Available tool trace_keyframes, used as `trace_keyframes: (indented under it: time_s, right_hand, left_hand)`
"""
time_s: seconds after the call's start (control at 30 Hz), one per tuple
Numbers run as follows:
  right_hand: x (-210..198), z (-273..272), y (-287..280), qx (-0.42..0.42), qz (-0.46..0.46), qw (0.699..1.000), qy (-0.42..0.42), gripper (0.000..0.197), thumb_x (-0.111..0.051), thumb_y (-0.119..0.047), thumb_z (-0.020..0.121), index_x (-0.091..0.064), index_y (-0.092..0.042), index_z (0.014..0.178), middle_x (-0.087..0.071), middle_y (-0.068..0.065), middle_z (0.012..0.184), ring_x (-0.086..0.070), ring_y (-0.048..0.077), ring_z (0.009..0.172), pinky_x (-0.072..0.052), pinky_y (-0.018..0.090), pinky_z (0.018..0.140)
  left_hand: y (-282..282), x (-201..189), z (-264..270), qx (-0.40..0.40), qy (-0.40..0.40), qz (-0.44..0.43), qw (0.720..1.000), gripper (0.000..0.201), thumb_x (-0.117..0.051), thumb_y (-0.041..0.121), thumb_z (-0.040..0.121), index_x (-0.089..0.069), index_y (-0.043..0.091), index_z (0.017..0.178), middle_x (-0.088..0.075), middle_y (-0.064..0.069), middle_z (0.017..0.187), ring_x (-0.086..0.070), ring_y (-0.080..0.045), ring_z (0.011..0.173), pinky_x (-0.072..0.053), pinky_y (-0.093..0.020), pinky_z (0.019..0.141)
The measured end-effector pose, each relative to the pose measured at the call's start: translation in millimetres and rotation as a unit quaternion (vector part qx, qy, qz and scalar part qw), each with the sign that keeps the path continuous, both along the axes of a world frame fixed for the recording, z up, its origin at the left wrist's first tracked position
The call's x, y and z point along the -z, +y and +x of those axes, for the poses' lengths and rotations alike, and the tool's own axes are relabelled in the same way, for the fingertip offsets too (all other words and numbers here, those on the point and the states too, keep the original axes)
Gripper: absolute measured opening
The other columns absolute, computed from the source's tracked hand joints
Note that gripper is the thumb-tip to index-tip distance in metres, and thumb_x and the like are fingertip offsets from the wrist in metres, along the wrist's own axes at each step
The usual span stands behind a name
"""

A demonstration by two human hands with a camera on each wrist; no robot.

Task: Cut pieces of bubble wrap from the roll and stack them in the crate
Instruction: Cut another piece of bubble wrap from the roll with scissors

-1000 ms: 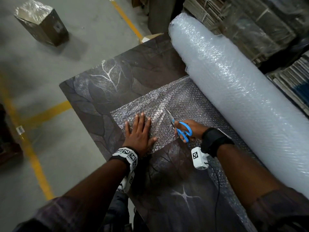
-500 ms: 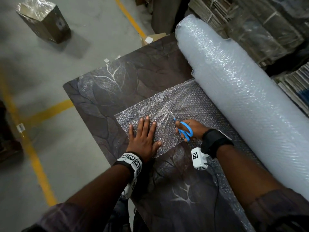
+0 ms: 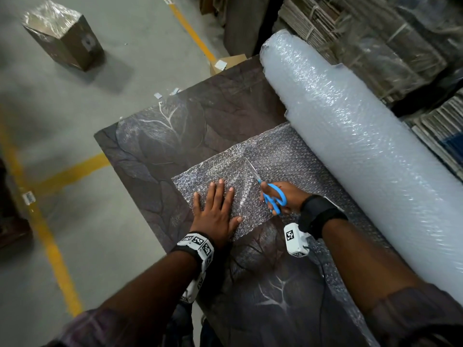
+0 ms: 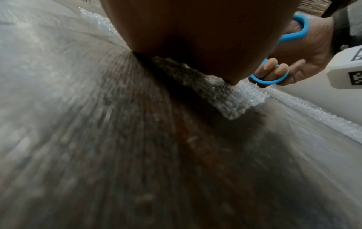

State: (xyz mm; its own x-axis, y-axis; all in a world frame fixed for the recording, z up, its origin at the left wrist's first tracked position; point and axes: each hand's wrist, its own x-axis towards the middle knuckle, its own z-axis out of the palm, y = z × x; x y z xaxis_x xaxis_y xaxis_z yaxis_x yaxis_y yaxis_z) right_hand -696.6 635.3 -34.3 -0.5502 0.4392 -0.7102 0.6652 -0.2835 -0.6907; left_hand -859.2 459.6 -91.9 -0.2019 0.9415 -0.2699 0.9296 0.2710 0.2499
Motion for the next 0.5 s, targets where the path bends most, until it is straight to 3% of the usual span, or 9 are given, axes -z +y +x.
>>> trace_keyframes:
  time_s: [0.17, 0.37, 0.5]
  right_hand:
    - [2.2, -4.9, 4.4, -0.001, 0.01, 1.0, -0.011, 0.094, -0.062, -0.091, 0.052, -0.064, -0.005, 0.09, -0.059, 0.004, 0.056, -0.055, 0.02, 0.046, -0.035, 0.026, 0.046]
    - [-0.6, -3.0, 7.9, -0.008, -0.001, 1.0, -0.015, 0.095, -0.062, -0.09, 0.054, -0.063, -0.003, 0.094, -0.059, 0.006, 0.059, -0.056, 0.02, 0.048, -0.033, 0.02, 0.038]
    - [0.2, 5.1, 7.2, -0.021, -0.001, 1.0, -0.012, 0.093, -0.059, -0.089, 0.059, -0.064, -0.003, 0.093, -0.058, 0.008, 0.059, -0.055, 0.022, 0.049, -0.031, 0.026, 0.045]
  left_hand:
    - [0.0, -2.4, 0.2, 0.002, -0.002, 0.006, 1.0, 0.079, -0.023, 0.068, 0.093, -0.002, 0.025, 0.156, 0.014, -0.004, 0.163, 0.016, -0.026, 0.149, 0.013, -0.062, 0.112]
    - [-0.3, -2.7, -0.1, 0.004, -0.005, 0.006, 1.0, 0.079, -0.024, 0.067, 0.093, -0.003, 0.024, 0.156, 0.014, -0.005, 0.163, 0.016, -0.027, 0.149, 0.01, -0.063, 0.113]
    - [-0.9, -2.4, -0.4, 0.003, -0.01, 0.008, 1.0, 0.079, -0.024, 0.068, 0.093, -0.004, 0.024, 0.156, 0.013, -0.004, 0.163, 0.015, -0.026, 0.149, 0.009, -0.063, 0.113]
